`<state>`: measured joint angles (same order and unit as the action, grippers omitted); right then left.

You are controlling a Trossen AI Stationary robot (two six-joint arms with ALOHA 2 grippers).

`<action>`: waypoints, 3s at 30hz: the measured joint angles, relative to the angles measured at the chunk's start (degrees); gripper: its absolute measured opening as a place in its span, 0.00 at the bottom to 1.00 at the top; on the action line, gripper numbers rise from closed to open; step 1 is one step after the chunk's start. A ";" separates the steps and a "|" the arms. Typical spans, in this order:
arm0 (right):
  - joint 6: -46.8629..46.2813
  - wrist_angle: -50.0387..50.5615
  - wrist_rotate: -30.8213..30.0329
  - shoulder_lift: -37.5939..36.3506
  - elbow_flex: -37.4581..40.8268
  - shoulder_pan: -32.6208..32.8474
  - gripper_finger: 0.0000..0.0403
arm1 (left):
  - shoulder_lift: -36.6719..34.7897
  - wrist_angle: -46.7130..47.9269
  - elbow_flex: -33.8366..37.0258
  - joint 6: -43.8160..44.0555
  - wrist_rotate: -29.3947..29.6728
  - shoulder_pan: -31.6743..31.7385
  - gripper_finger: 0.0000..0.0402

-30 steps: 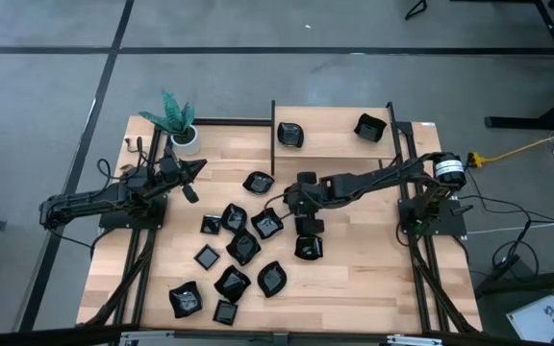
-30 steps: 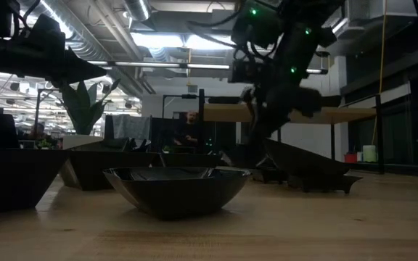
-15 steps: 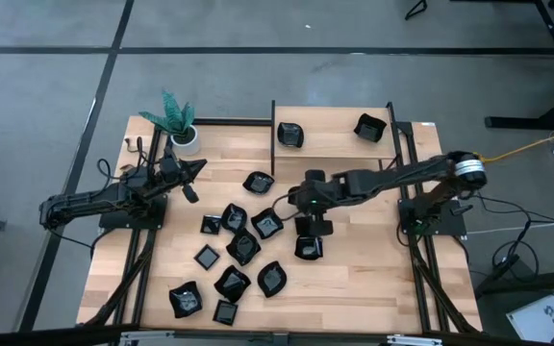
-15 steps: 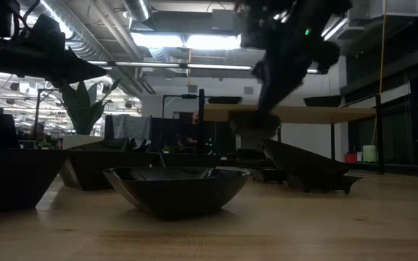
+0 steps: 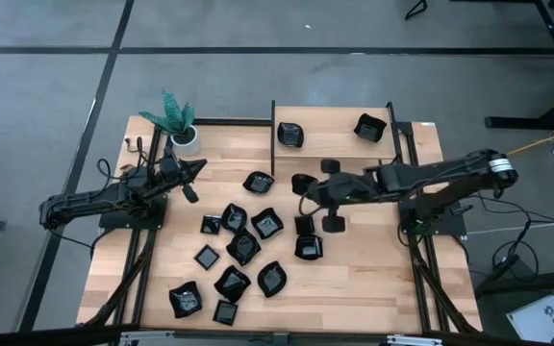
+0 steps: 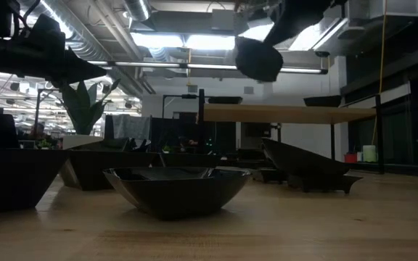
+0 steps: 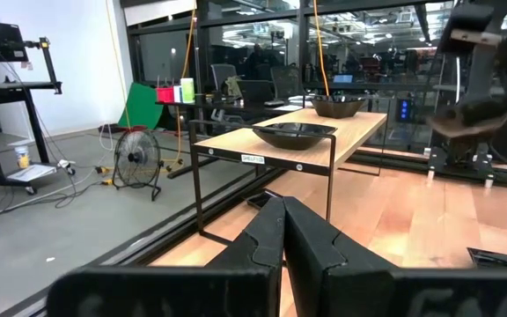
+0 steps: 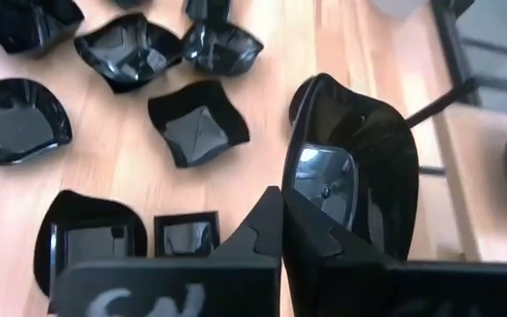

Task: Pick & Place Mini shaped plates
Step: Stack the black leaf-shaped plate on top of the black leaf-shaped plate on the shelf

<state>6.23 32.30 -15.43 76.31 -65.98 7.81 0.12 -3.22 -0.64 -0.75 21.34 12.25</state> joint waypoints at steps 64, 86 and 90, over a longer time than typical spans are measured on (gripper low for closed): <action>66.64 -18.65 -4.48 8.77 0.04 -22.08 0.01 | 0.01 -0.02 0.00 0.00 0.00 0.01 0.01; 53.46 -17.20 3.68 8.79 0.04 -24.84 0.01 | 0.02 0.00 0.00 0.00 0.00 0.02 0.01; 53.32 -17.38 4.50 8.79 0.04 -26.09 0.02 | 0.00 -0.01 0.00 0.00 0.00 0.02 0.01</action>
<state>59.54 14.92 -10.93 85.10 -65.93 -18.27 0.12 -3.23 -0.64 -0.75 21.34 12.27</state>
